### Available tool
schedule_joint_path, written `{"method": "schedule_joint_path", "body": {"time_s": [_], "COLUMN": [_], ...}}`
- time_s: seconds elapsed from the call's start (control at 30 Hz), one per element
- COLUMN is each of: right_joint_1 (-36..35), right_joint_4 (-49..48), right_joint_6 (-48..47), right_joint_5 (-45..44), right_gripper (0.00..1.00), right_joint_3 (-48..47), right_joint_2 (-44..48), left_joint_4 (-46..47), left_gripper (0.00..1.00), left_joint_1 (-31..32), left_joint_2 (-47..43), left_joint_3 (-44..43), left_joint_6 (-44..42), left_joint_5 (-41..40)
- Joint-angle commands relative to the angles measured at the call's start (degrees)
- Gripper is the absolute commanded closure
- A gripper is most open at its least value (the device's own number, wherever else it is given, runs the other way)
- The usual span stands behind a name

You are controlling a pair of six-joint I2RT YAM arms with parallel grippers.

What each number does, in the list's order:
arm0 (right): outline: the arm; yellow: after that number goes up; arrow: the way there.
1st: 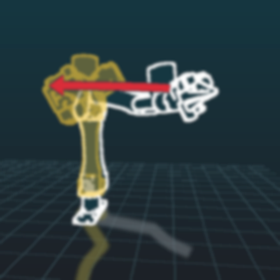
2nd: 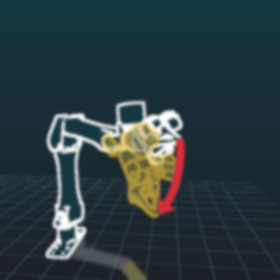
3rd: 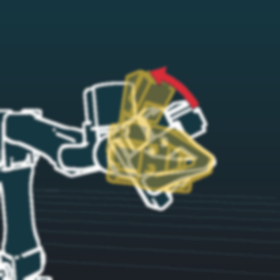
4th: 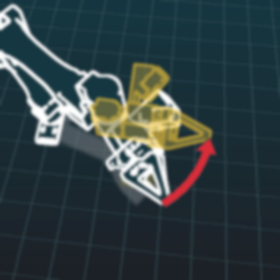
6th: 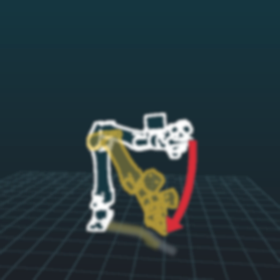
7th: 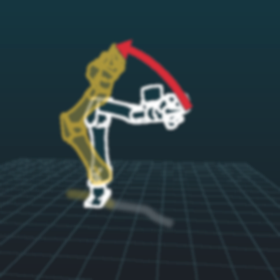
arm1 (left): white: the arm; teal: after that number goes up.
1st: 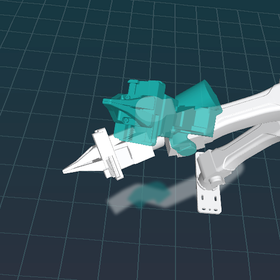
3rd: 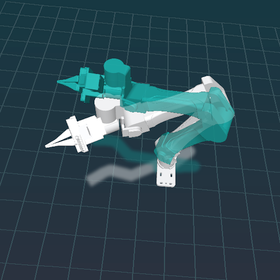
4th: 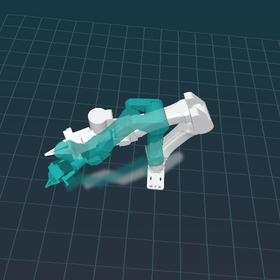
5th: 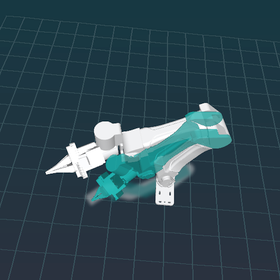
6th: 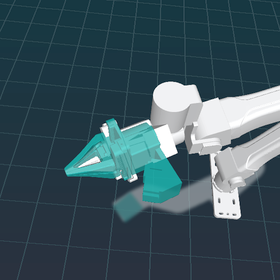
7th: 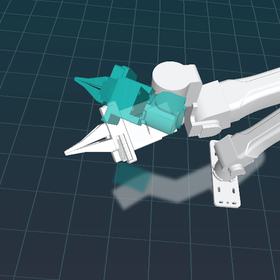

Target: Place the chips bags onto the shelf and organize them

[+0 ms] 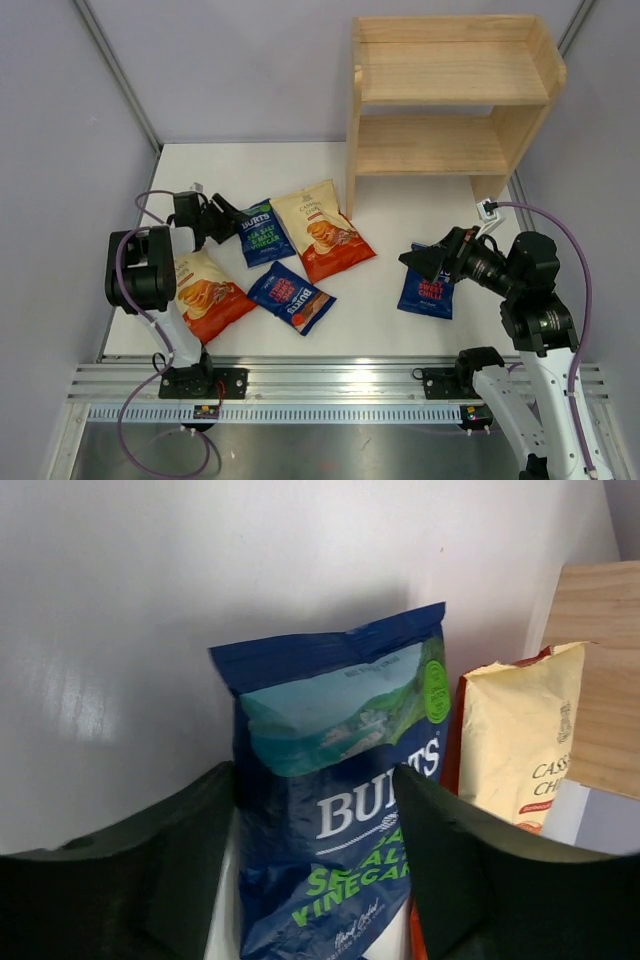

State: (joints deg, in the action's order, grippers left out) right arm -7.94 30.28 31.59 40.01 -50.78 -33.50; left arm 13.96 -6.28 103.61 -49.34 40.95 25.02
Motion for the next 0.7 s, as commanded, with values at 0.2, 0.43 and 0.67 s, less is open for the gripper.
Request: {"method": "schedule_joint_path", "body": {"time_s": [0.2, 0.43, 0.67], "right_joint_1": [-0.2, -0.2, -0.5], "right_joint_4": [-2.6, -4.7, -17.7], "right_joint_6": [0.3, -0.2, 9.1], "right_joint_5": [2.0, 3.5, 7.9], "right_gripper": [0.01, 0.00, 0.00], "right_joint_3": [-1.2, 0.5, 6.3], "right_joint_2": [-0.3, -1.8, -6.7], "left_joint_4": [1.7, 7.0, 5.3], "left_gripper": [0.92, 1.00, 1.00], "left_joint_1": [-0.1, -0.1, 0.0], "left_joint_2": [0.3, -9.9, -23.6], "left_joint_3": [-0.2, 6.1, 9.0], "left_joint_6": [0.2, 4.0, 8.1], "left_joint_5": [1.5, -1.8, -1.4]}}
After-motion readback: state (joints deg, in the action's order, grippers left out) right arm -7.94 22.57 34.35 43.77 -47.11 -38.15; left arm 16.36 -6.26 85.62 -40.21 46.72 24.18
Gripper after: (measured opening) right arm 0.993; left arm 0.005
